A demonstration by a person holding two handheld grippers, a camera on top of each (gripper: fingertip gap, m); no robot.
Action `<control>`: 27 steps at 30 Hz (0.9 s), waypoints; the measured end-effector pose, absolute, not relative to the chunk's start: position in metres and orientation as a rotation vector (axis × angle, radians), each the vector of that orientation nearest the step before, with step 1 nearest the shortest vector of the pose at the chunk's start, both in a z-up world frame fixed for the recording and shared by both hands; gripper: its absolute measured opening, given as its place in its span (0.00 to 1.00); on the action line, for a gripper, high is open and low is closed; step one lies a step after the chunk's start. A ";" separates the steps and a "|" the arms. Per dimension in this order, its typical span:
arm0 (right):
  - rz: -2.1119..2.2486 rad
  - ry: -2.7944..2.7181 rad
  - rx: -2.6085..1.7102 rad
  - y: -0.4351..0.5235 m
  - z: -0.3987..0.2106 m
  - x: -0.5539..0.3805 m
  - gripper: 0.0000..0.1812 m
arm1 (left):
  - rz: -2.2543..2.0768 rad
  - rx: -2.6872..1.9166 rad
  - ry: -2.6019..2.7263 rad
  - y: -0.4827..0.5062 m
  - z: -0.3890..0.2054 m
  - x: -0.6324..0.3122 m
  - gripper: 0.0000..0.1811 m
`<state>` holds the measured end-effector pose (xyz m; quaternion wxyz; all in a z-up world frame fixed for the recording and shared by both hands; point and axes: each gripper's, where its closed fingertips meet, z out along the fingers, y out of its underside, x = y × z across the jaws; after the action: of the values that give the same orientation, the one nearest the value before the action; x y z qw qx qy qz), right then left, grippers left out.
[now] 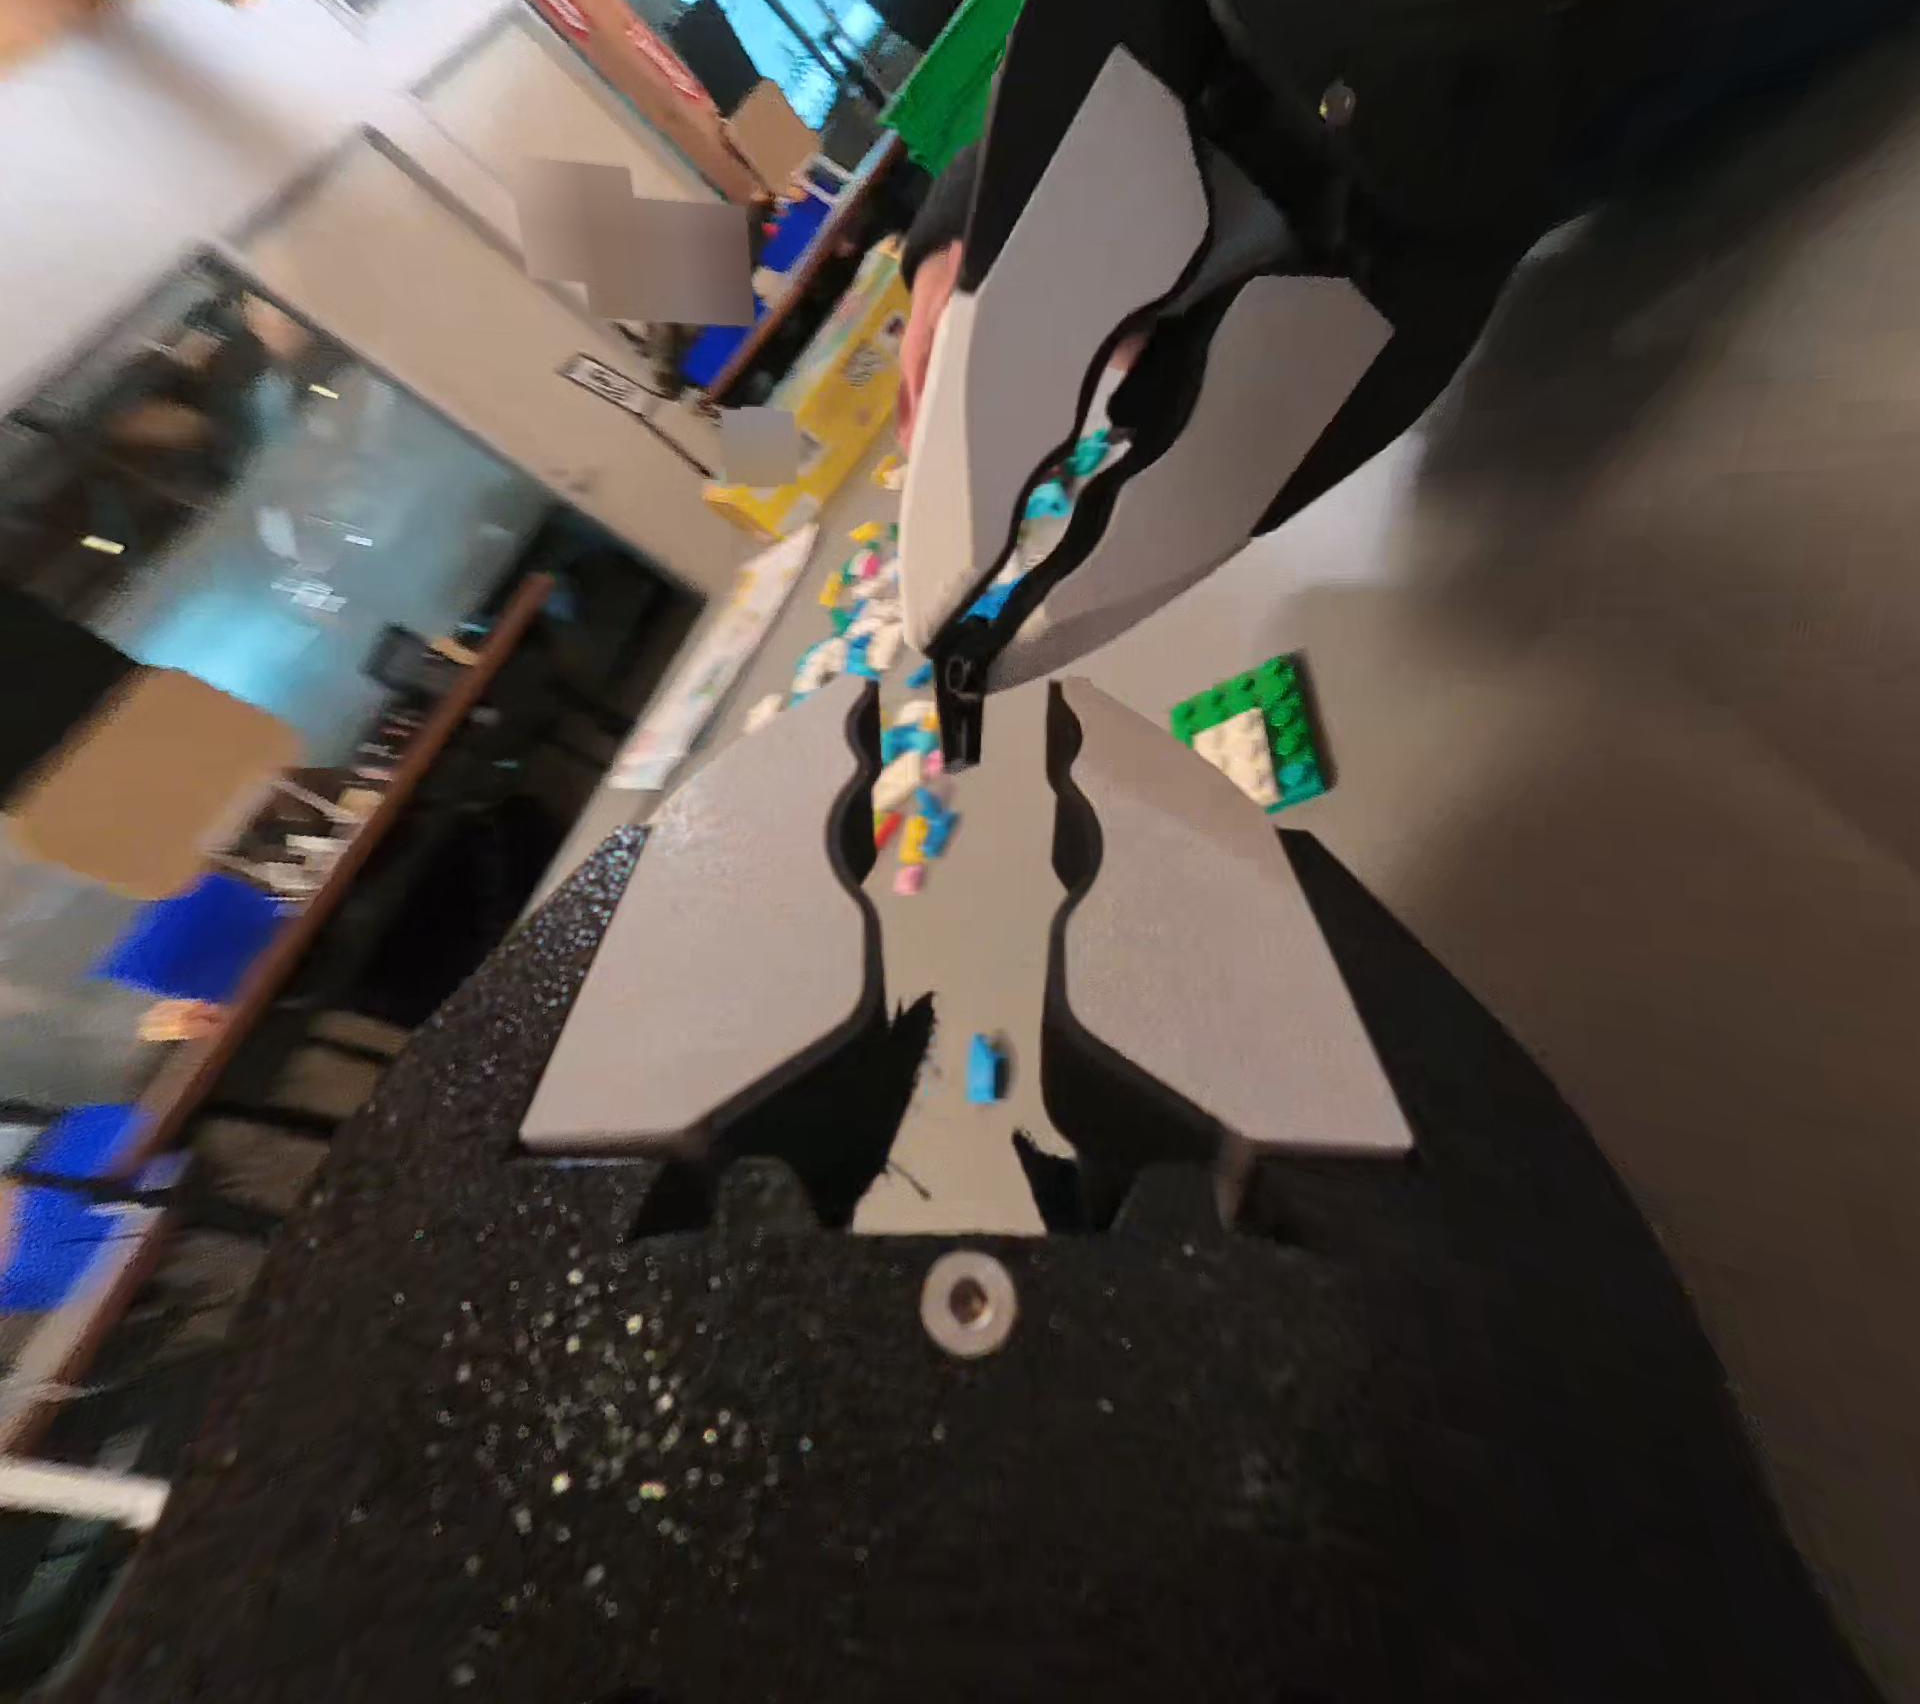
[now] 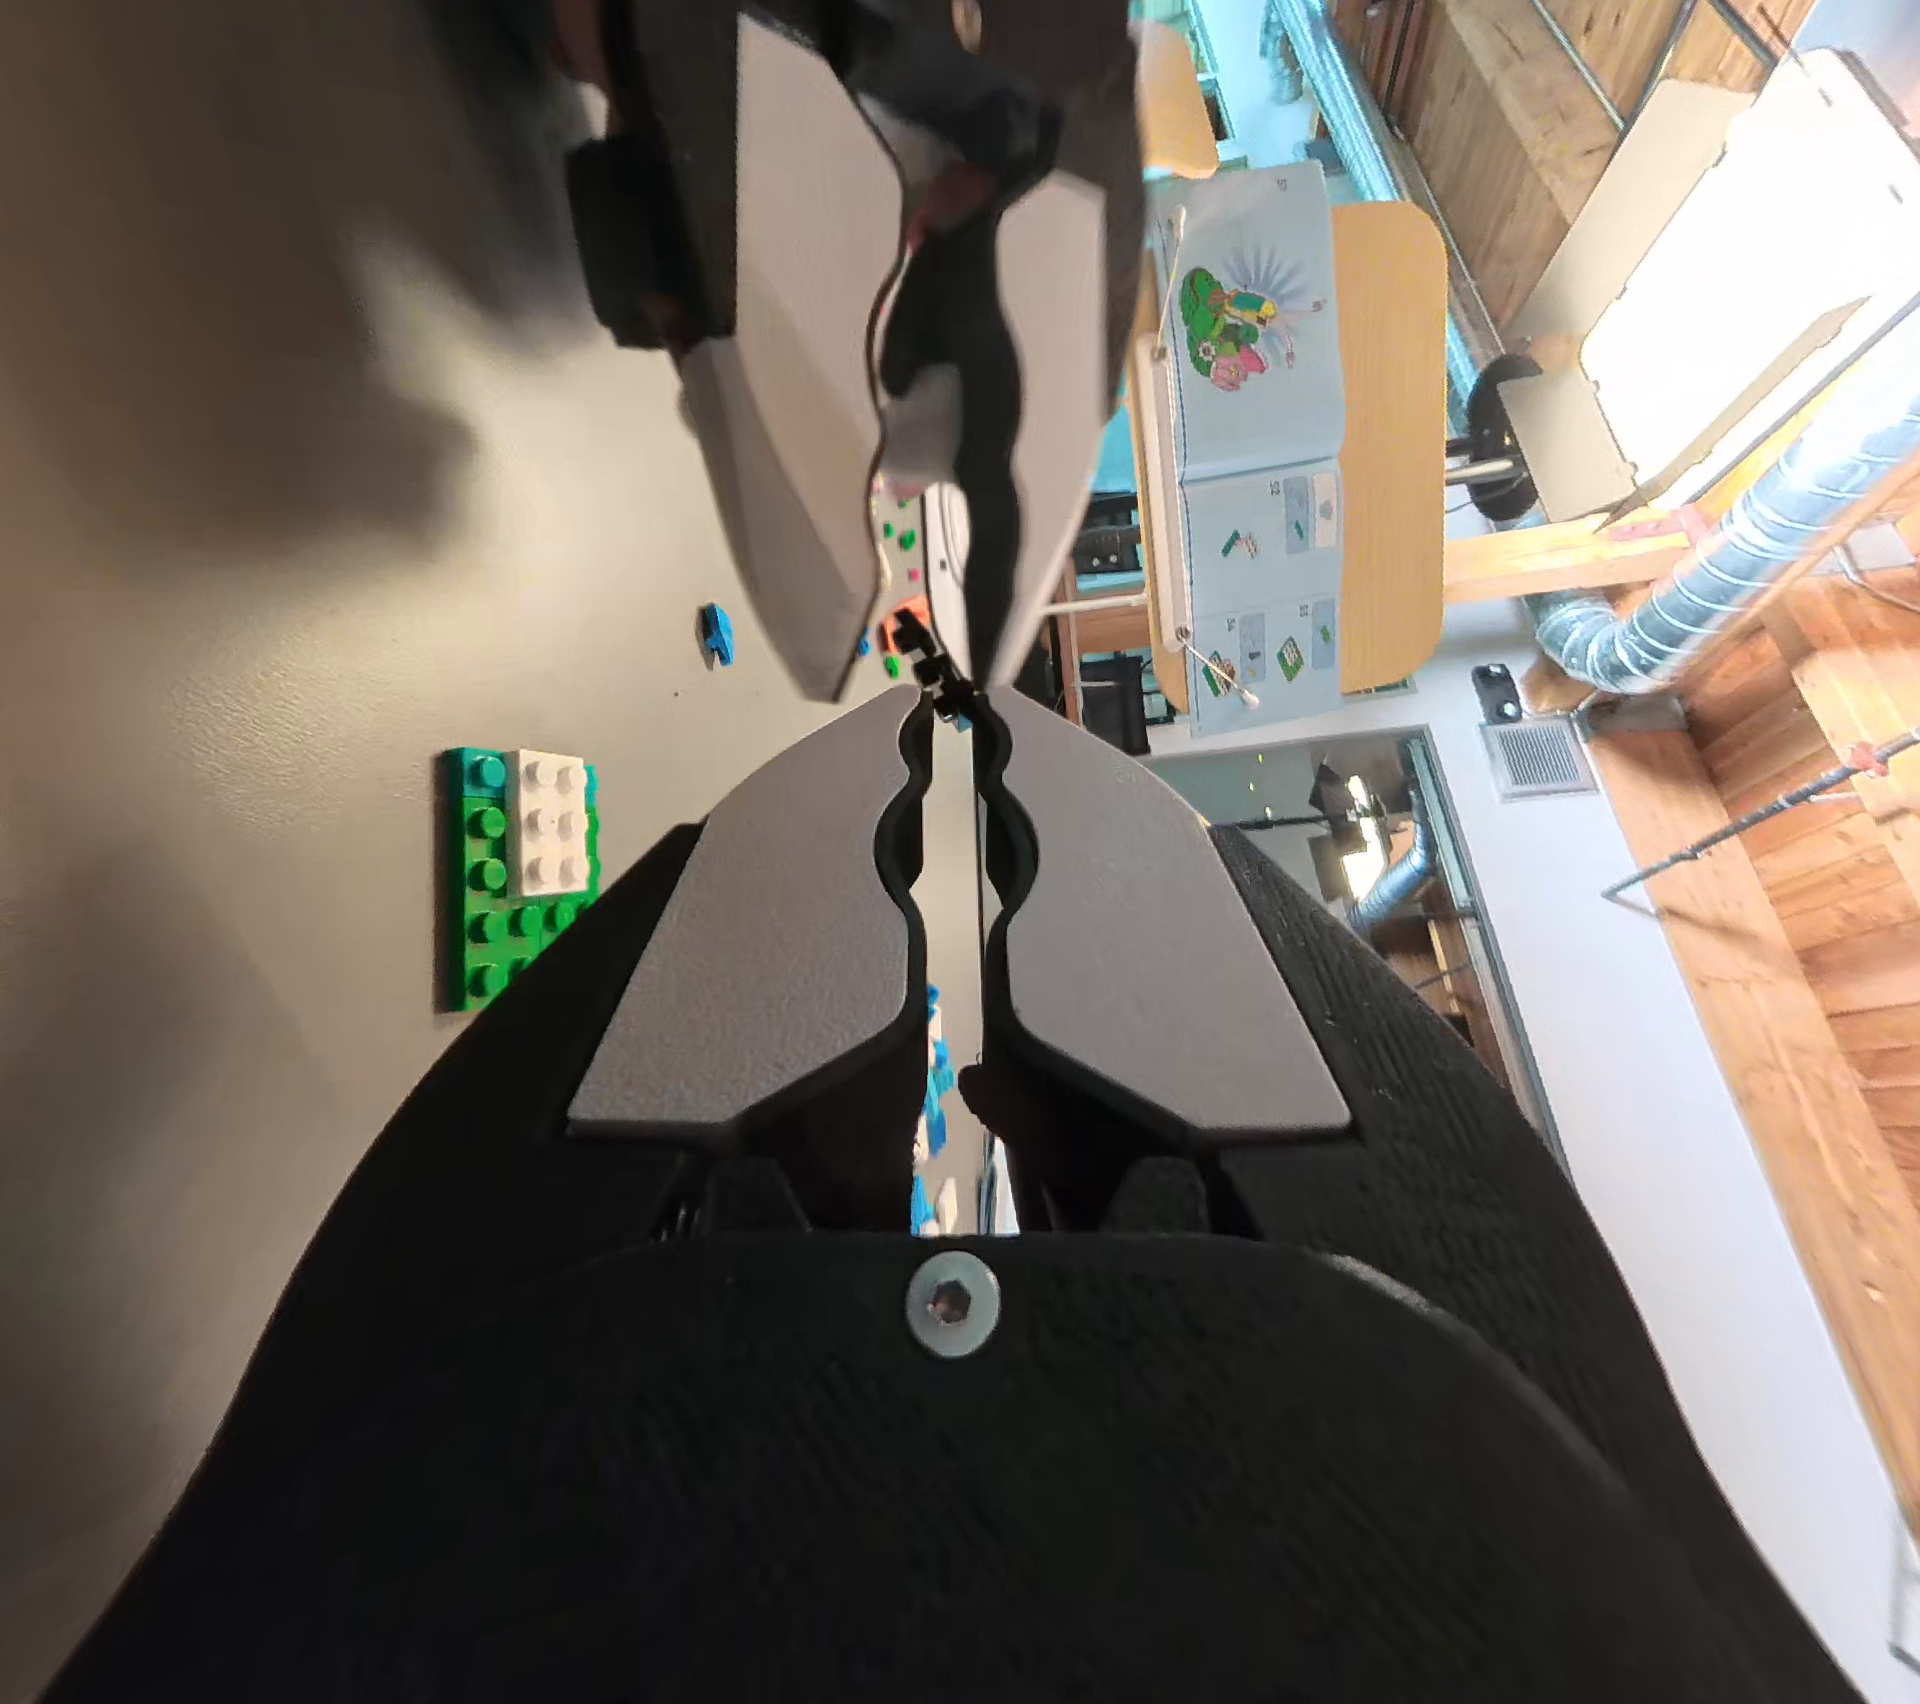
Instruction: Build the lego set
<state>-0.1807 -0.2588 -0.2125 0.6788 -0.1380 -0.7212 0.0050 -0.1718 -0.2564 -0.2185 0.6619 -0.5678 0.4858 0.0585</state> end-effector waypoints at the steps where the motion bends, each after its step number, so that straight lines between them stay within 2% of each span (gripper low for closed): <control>1: 0.002 -1.615 -0.319 -0.257 -0.212 -0.181 0.03 | 0.217 -1.251 1.091 -0.256 -0.214 -0.173 0.17; 6: -0.008 -1.593 -0.339 -0.254 -0.208 -0.180 0.03 | 0.417 -1.229 1.120 -0.250 -0.217 -0.178 0.16; 10: -0.011 -1.594 -0.339 -0.253 -0.209 -0.180 0.03 | 0.464 -1.227 1.116 -0.248 -0.217 -0.182 0.06; 13: -0.016 -1.591 -0.342 -0.253 -0.209 -0.180 0.03 | 0.466 -1.236 1.120 -0.246 -0.219 -0.182 0.03; 27: 0.074 -1.502 -0.382 -0.257 -0.192 -0.177 0.03 | 0.490 -1.158 1.061 -0.252 -0.200 -0.182 0.02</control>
<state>-0.1768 -0.2568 -0.1923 0.7138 -0.1723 -0.6780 0.0334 -0.1817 -0.2524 -0.2003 0.6804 -0.5157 0.4729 0.2181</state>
